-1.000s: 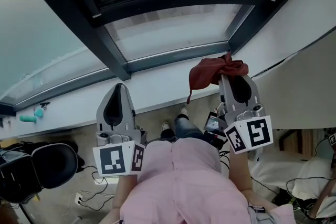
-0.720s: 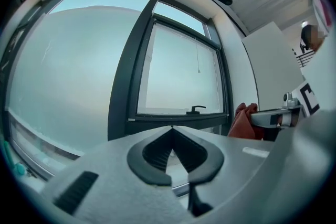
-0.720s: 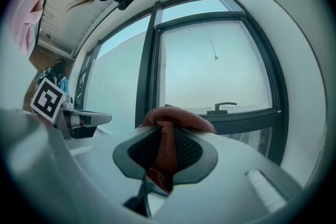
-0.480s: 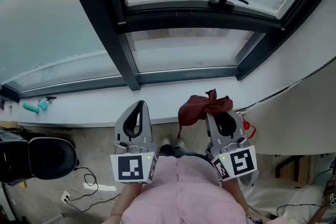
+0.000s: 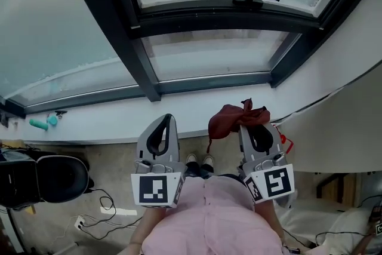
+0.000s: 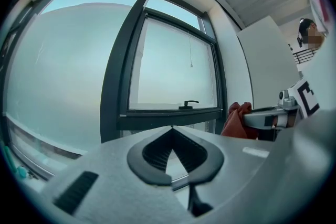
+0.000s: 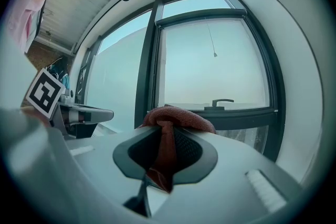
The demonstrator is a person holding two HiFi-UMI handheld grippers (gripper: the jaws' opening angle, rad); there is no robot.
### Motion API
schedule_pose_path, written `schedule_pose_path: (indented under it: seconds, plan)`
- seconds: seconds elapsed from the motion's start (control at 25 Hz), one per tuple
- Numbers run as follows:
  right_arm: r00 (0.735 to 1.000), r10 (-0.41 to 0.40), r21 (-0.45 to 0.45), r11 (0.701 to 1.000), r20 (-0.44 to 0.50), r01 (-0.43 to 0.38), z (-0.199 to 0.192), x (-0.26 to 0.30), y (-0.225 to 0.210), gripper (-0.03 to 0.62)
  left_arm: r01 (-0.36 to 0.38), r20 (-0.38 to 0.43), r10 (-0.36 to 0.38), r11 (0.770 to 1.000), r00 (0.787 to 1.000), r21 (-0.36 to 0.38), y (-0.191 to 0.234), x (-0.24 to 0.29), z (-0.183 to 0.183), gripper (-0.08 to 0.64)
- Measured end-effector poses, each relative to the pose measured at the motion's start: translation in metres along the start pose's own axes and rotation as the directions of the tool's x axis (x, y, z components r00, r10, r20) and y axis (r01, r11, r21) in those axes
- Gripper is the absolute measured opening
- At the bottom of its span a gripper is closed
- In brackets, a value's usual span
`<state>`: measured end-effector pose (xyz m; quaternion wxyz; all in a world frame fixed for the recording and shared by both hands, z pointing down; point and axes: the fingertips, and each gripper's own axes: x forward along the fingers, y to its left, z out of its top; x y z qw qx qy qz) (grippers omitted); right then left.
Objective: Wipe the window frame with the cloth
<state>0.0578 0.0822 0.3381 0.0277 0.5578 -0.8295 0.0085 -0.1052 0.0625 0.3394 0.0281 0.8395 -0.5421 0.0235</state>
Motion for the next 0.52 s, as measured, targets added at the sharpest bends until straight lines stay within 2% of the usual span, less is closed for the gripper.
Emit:
schedule_pose_path:
  seconds: [0.28,0.52]
  plan:
    - [0.999,0.034,0.007,0.999,-0.006,-0.034,-0.001,0.009,0.003,0.066,0.008,-0.006,-0.008,1.0,1.0,-0.018,0.002,0.008,-0.001,-0.003]
    - [0.999,0.048,-0.01,0.999,0.014,-0.047,0.0,0.022,0.001,0.066,-0.015,0.026,0.016,1.0,1.0,-0.025,0.014,0.012,-0.001,-0.003]
